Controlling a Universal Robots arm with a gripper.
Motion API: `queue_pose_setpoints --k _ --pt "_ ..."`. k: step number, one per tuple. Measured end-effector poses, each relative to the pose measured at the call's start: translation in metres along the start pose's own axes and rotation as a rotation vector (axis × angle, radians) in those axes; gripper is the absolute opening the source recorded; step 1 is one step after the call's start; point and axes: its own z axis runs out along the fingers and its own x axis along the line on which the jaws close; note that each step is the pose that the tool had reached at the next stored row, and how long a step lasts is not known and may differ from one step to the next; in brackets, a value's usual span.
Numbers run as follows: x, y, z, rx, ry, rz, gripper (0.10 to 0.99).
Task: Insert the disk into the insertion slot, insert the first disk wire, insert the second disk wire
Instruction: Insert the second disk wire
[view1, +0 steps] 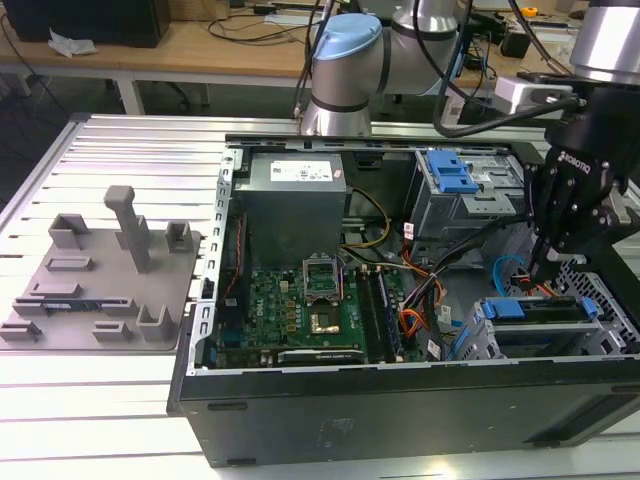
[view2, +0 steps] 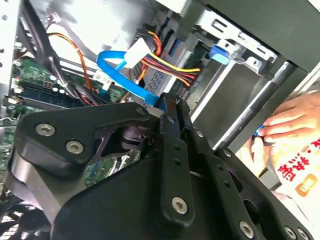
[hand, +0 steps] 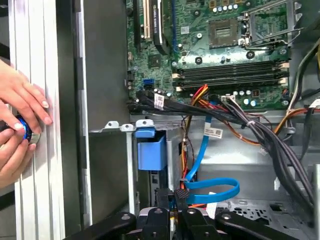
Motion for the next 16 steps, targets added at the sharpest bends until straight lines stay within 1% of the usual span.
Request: queue_pose_setpoints --k 1,3,4,5,6,7,8,12,14,16 --pt "0.0011 -0.0002 0.0003 0.000 -0.0194 0.000 0.161" --pt "0.0032 -0.0006 0.0009 -0.002 -0.0674 -0.001 0.161" --pt "0.0042 -0.0008 0.0011 -0.002 -0.0875 -0.001 0.161" --pt "0.0058 -0.0009 0.0016 -0.003 -0.1146 -0.002 0.161" --pt "0.0086 -0.0010 0.0023 -0.004 -0.1454 -0.002 0.161" --pt "0.0104 -0.0010 0.0028 -0.004 -0.1625 -0.002 0.161" --pt "0.0114 -0.0011 0.0031 -0.004 -0.1719 -0.002 0.161" --pt "0.0115 -0.0013 0.0032 -0.004 -0.1732 -0.002 0.161" --pt "0.0123 -0.0046 0.0033 -0.005 -0.1730 -0.002 0.161" --pt "0.0130 -0.0087 0.0034 -0.010 -0.1728 -0.003 0.161"
